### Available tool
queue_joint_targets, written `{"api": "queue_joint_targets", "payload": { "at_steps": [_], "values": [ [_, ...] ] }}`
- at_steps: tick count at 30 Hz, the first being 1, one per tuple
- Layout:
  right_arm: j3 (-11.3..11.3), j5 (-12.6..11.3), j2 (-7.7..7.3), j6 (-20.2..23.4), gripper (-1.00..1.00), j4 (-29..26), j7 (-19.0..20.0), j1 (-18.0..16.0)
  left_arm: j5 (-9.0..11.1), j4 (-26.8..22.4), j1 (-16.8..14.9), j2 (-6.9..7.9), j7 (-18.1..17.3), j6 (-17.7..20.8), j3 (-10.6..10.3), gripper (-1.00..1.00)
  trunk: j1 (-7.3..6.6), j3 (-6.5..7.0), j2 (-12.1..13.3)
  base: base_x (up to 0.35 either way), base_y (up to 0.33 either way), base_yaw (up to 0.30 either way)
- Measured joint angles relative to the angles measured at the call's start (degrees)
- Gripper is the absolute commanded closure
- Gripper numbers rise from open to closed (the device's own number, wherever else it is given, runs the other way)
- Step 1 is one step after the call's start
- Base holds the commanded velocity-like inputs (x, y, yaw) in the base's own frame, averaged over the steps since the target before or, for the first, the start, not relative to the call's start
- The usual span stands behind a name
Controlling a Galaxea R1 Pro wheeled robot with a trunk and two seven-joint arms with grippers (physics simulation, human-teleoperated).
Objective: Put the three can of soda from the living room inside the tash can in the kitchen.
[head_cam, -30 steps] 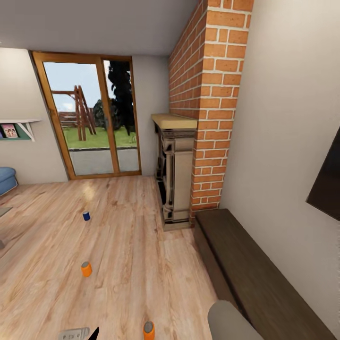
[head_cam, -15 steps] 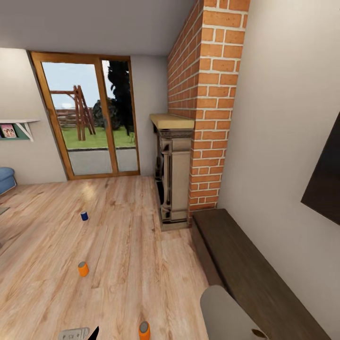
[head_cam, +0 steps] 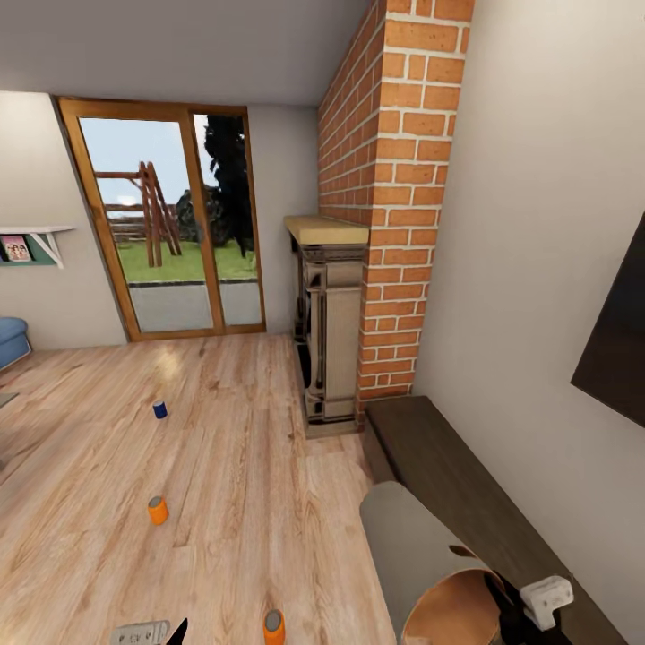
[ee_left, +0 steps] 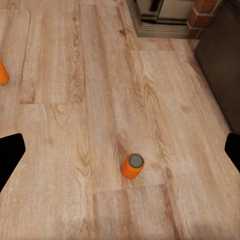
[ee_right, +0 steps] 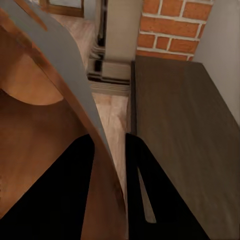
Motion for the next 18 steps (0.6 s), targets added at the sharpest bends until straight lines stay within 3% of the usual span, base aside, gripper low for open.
{"api": "queue_joint_targets", "payload": {
  "at_steps": [9,18],
  "values": [
    [0.1,-0.6,0.56,11.7,1.0,-13.4,0.1,0.1,0.0,0.0,0.0,0.0,0.0,0.0,0.0,-1.0,0.0,0.01,0.0,0.0,0.0,0.0],
    [1.4,-0.8,0.79,27.5,1.0,-27.6,0.1,0.1,0.0,0.3,0.0,0.0,0.0,0.0,0.0,-1.0,0.0,0.0,0.0,0.0,0.0,0.0]
  ]
}}
